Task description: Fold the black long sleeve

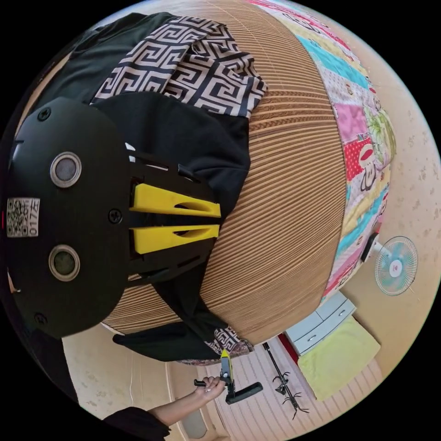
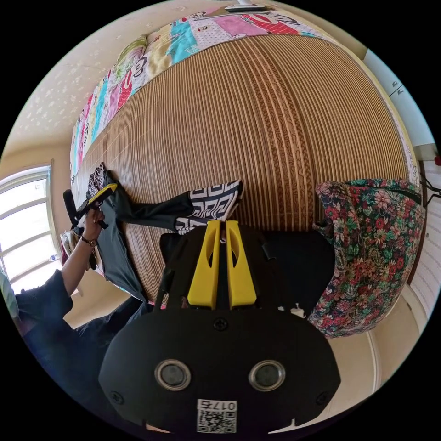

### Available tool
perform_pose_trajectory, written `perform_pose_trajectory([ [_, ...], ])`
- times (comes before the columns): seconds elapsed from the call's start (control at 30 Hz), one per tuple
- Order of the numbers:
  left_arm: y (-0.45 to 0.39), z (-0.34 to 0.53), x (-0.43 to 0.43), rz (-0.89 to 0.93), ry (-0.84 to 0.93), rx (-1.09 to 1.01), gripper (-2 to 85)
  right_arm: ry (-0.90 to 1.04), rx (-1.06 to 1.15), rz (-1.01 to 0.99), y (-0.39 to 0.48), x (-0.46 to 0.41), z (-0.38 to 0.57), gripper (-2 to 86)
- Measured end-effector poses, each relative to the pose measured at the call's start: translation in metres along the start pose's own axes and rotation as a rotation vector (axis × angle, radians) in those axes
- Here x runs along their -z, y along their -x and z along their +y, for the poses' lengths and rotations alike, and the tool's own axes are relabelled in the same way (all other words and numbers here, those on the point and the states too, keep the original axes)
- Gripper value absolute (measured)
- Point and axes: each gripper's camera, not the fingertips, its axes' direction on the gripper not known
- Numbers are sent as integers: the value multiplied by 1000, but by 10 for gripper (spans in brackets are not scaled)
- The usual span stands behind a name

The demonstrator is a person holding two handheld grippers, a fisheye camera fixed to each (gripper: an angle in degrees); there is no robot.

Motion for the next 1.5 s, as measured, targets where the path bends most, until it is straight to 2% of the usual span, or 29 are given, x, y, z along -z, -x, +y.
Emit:
perform_pose_trajectory([
  [0.13, 39, -4, -9, 80, -116, 138, 41, -139, 37, -191, -13, 18, 17, 21],
  [0.23, 62, -8, -29, 105, -113, 176, 32, -223, -12, -347, -40, 22, 29, 19],
  [0.3, 67, -7, -31, 105, -132, 171, 36, -200, -158, -312, -65, 9, 33, 15],
  [0.37, 66, -4, -23, 98, -162, 139, 46, -190, -209, -284, -74, 2, 36, 12],
  [0.57, 45, 35, 13, 63, -237, 26, 52, -190, -148, -163, -52, -5, 38, 14],
  [0.67, 32, 40, 1, 33, -164, -60, 53, -260, -147, -78, -40, -1, 42, 31],
  [0.77, 30, 35, -31, 56, -56, -135, 53, -303, -134, -85, -35, -1, 40, 84],
  [0.83, 30, 28, -61, 4, 53, -188, 48, -271, -123, -124, -35, -8, 32, 101],
  [0.9, 30, 31, -68, -52, 22, -260, 24, -145, -110, -76, -32, -28, 21, 75],
  [0.97, 39, 30, -68, -42, 4, -225, 6, -37, -76, 15, -24, -42, 13, 40],
  [1.07, 67, 24, -55, -12, -63, -63, -1, -63, -13, 67, -10, -34, 12, 19],
  [1.13, 98, 20, -50, 71, -127, 51, -1, -140, -8, -13, -10, -20, 15, 14],
  [1.2, 119, 16, -54, 97, -132, 122, 2, -273, -85, -183, -28, -4, 20, 12],
  [1.3, 135, 12, -57, 158, -180, 151, 18, -337, -199, -267, -54, -7, 19, 12],
  [1.43, 139, 14, -48, 208, -202, 168, 57, -270, -283, -180, -64, -26, 12, 19],
  [1.5, 138, 23, -35, 230, -224, 161, 63, -298, -328, -110, -63, -25, 19, 33],
])
